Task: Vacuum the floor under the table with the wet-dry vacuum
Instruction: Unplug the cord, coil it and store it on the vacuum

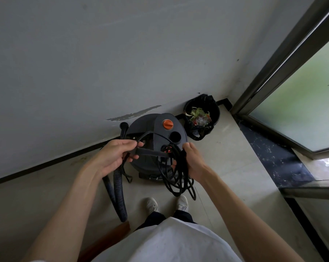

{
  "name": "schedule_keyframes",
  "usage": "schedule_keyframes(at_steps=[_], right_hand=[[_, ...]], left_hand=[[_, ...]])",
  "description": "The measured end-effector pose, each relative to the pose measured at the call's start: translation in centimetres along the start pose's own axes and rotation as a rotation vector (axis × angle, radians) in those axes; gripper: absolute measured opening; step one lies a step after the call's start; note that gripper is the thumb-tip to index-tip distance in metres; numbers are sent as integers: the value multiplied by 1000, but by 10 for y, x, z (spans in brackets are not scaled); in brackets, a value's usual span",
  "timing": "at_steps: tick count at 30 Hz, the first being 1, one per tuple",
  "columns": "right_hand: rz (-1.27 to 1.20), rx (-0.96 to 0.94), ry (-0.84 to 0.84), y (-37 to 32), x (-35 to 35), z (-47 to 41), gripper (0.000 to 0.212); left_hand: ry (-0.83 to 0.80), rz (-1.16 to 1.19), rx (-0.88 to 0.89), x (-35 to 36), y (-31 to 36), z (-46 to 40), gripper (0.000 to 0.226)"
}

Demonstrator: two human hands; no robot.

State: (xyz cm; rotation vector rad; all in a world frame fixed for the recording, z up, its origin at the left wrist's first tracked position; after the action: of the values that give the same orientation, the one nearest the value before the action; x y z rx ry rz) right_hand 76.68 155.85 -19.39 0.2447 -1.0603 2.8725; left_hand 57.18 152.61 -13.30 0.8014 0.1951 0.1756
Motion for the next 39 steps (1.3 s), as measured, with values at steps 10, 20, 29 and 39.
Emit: schedule_keyframes(at_steps=[10, 20, 29, 39], right_hand=[[14, -80, 47, -5, -11, 1, 37], [-75, 61, 35, 16, 0, 4, 80], [-54, 62, 14, 14, 10, 11, 73], [-123, 83, 251, 7, 0, 7, 19]], left_hand=[[78, 375, -62, 0, 13, 2, 17], [-20, 623, -211, 59, 6, 17, 10], [20, 466, -220, 52, -19, 13, 10], [162, 247, -86, 47, -38, 10, 9]])
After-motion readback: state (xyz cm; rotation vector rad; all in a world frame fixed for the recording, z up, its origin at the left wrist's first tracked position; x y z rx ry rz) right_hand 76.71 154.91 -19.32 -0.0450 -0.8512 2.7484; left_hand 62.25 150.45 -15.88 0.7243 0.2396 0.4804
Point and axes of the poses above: each hand's wrist, its own z-axis away from the middle knuckle, its own x-axis out of the palm, y = z × x, the point moved 8 cm from there along -z, towards the middle knuckle, and after that the axes turned 9 degrees about y, right-handed, at the moved point
